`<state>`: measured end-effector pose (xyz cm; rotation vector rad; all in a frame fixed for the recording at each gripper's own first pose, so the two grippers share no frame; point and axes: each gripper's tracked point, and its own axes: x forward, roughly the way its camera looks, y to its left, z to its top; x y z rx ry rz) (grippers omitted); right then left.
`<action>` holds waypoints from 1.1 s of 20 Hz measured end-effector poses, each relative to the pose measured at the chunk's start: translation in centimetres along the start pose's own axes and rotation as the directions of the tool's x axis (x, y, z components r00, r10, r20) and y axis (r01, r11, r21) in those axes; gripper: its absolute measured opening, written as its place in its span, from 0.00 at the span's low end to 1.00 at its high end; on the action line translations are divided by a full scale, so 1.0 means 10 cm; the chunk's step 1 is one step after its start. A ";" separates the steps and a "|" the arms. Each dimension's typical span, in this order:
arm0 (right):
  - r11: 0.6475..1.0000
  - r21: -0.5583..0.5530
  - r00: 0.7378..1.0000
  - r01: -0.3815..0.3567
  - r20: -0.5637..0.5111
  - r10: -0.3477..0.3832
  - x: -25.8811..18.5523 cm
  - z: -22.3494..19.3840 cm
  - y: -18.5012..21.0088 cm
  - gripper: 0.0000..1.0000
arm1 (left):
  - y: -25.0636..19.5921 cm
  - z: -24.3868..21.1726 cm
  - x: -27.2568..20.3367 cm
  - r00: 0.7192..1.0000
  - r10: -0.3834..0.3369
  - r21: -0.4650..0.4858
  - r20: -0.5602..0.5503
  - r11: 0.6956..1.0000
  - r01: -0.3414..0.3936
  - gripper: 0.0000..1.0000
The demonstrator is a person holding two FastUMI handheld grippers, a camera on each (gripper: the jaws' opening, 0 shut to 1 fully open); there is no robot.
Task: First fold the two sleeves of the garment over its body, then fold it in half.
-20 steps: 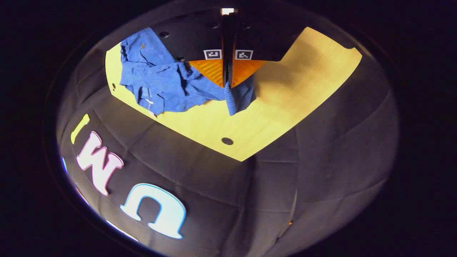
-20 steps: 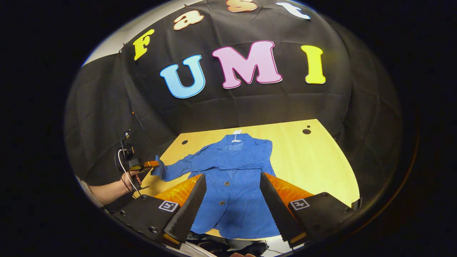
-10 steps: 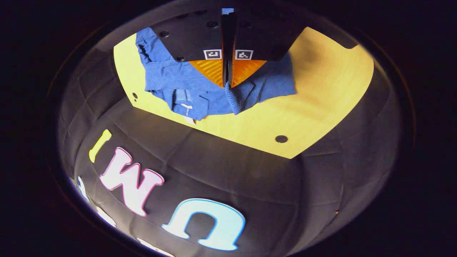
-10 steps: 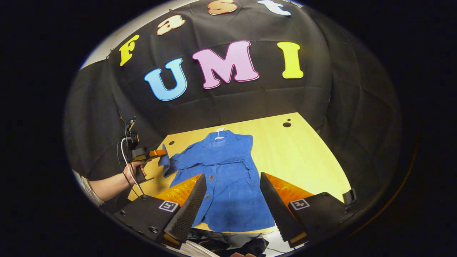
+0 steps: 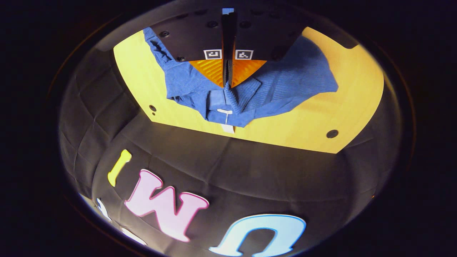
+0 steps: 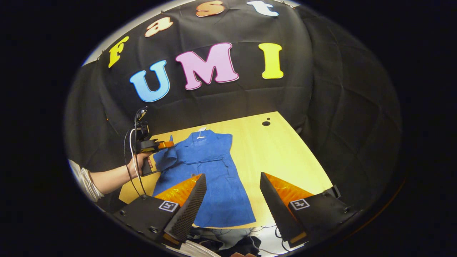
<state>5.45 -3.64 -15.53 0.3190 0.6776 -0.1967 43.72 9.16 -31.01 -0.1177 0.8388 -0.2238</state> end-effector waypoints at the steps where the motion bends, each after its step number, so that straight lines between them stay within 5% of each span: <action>1: 1.000 0.004 1.000 0.017 0.001 -0.017 -0.03 0.00 -0.09 0.97 | 0.00 -0.05 0.09 1.000 0.017 -0.007 -0.026 1.000 -0.017 0.00; 6: 0.995 0.061 0.997 0.076 0.013 -0.077 -0.15 0.01 -0.38 0.97 | -0.18 -0.08 0.34 0.998 0.015 -0.011 -0.057 1.000 -0.016 0.00; 22: 0.984 0.095 0.989 0.149 0.002 -0.150 -0.12 -0.04 -0.61 0.97 | -0.87 -0.24 0.87 0.982 0.028 0.200 -0.187 0.980 0.010 0.00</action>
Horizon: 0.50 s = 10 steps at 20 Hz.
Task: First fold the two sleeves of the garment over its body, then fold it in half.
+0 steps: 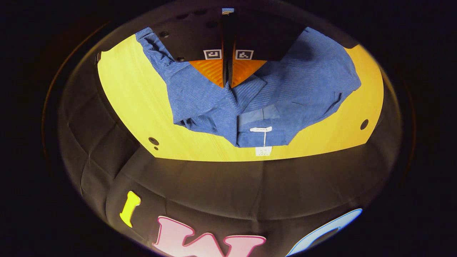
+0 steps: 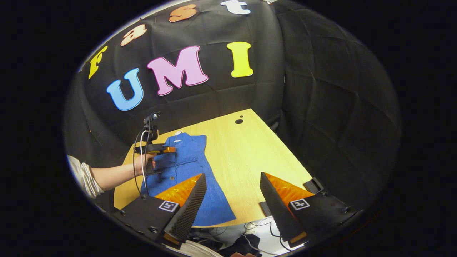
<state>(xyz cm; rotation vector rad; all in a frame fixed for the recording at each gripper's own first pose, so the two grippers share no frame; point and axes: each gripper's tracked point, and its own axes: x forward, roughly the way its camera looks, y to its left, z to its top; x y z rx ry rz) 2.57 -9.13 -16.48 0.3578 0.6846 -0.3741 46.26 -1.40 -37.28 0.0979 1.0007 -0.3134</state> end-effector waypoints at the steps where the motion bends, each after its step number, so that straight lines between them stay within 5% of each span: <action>1: 1.000 0.002 1.000 0.005 -0.002 -0.005 0.01 -0.01 -0.03 0.97 | -0.04 0.01 0.02 1.000 0.005 0.018 -0.002 1.000 -0.005 0.00; 8: 1.000 0.002 1.000 0.025 0.003 -0.025 -0.02 0.03 -0.17 0.97 | -0.56 0.09 0.06 0.994 -0.112 0.077 0.016 0.991 0.111 0.04; 10: 1.000 0.002 1.000 0.029 -0.001 -0.029 -0.03 0.01 -0.21 0.97 | -0.75 0.11 0.04 0.988 -0.152 0.056 0.009 0.987 0.151 0.14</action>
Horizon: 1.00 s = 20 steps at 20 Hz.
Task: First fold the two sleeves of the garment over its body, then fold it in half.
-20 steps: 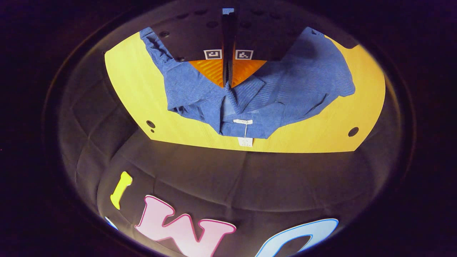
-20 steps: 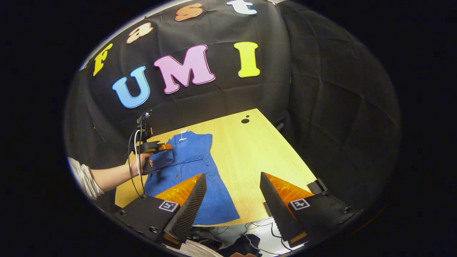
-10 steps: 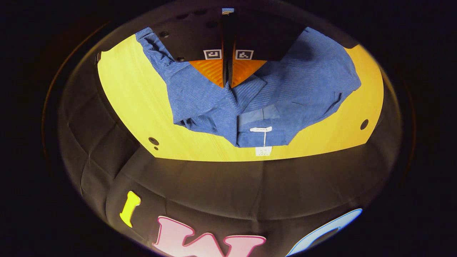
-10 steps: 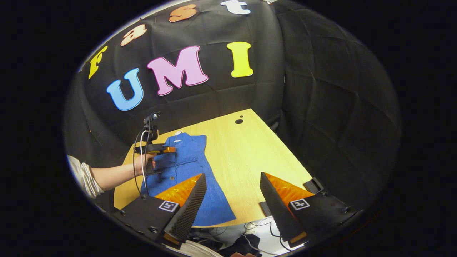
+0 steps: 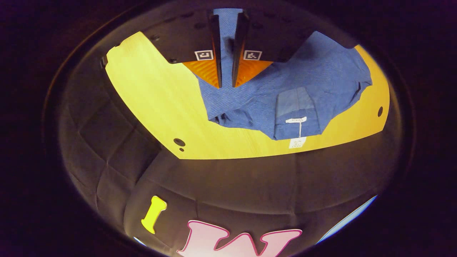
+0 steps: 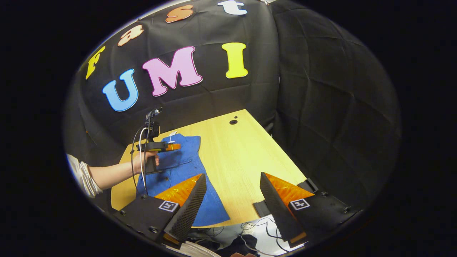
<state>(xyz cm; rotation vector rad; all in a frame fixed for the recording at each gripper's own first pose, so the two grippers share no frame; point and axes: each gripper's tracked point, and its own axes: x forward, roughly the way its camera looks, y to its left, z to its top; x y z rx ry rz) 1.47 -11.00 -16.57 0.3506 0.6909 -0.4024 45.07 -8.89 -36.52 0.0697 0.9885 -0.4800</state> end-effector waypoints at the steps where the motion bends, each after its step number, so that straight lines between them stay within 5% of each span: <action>1: 1.000 0.003 1.000 0.001 -0.001 -0.001 -0.01 0.00 -0.02 0.97 | -0.16 0.03 -0.02 1.000 -0.031 -0.009 -0.003 0.999 0.031 0.22; 4: 1.000 0.012 1.000 0.001 -0.004 -0.001 0.00 -0.01 -0.06 0.97 | -0.77 0.15 -0.13 0.988 -0.153 0.016 0.028 0.988 0.153 0.51; 6: 1.000 0.013 1.000 -0.002 -0.001 0.002 0.00 0.00 -0.07 0.97 | -1.18 0.25 -0.30 0.972 -0.223 0.073 0.075 0.973 0.218 0.82; 12: 0.999 0.040 1.000 -0.027 0.000 0.027 0.10 -0.06 -0.05 0.97 | -1.58 0.17 -1.12 0.934 -0.294 0.193 0.204 0.947 0.256 0.85; 15: 0.998 0.046 0.999 -0.047 -0.009 0.047 0.20 -0.13 0.00 0.97 | -1.23 -0.03 -1.54 0.940 -0.228 0.218 0.254 0.960 0.174 0.85; 20: 0.992 0.029 0.992 -0.121 -0.041 0.122 0.47 -0.26 0.28 0.97 | -0.24 -0.50 -2.30 0.940 -0.032 0.088 0.341 0.996 0.002 0.85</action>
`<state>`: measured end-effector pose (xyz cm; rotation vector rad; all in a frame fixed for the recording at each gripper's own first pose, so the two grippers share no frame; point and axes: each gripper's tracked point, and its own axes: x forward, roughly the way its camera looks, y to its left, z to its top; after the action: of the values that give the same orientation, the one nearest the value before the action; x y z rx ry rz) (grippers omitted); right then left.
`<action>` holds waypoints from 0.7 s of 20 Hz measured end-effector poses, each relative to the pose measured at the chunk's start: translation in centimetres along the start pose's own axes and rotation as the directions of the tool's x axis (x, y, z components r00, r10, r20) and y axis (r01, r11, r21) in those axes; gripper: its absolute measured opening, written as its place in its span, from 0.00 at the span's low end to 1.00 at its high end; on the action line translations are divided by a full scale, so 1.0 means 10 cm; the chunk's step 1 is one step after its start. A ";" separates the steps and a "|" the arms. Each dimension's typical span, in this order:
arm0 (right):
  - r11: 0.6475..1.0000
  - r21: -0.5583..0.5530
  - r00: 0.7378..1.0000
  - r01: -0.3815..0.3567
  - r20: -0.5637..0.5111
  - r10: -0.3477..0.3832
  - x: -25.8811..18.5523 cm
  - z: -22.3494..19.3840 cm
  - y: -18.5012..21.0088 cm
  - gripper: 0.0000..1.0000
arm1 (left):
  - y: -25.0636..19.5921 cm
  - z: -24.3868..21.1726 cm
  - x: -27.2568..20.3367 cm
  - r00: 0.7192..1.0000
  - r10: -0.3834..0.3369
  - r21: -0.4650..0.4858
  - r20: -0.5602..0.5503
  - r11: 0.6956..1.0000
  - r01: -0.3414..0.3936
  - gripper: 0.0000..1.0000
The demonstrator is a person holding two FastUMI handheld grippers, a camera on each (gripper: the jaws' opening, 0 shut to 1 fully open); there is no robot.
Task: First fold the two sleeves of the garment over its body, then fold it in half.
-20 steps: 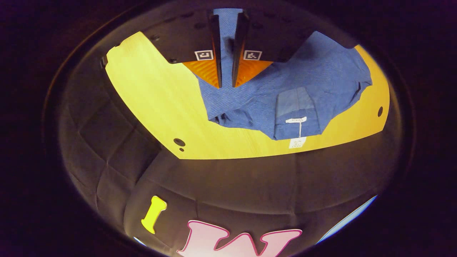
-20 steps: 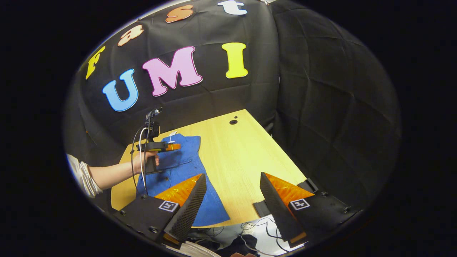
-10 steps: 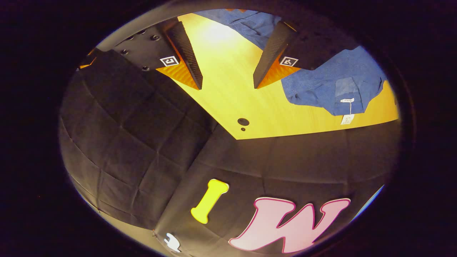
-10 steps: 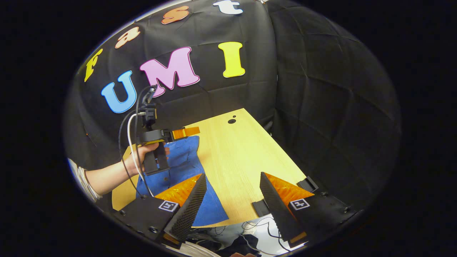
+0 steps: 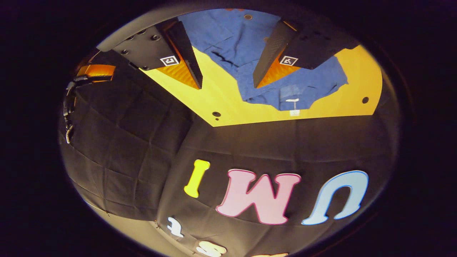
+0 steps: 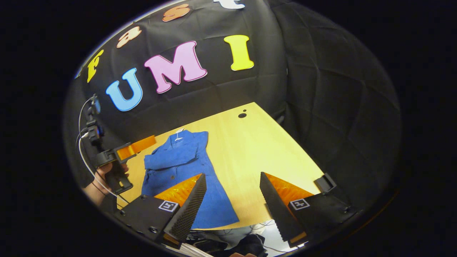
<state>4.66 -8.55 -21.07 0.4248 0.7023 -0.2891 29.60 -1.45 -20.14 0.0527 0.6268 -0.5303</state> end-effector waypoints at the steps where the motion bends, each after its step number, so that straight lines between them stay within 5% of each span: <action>1: 1.000 -0.019 1.000 -0.019 -0.015 0.019 0.07 -0.04 0.05 0.97 | 0.20 -0.07 -0.19 0.998 0.057 -0.013 0.010 0.998 -0.057 0.85; 7: 0.976 -0.138 0.975 -0.167 -0.168 0.143 0.48 -0.38 0.49 0.98 | 0.80 -0.96 -0.96 0.960 0.253 -0.146 -0.122 0.952 -0.270 0.85; 14: 0.950 -0.210 0.931 -0.232 -0.330 0.155 0.70 -0.87 0.72 0.98 | 0.87 -1.94 -1.40 0.886 0.276 -0.286 -0.373 0.874 -0.393 0.85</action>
<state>7.80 1.04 -29.72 0.3012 0.9843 0.0581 13.74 16.42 -28.91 -0.0942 1.0051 -0.0553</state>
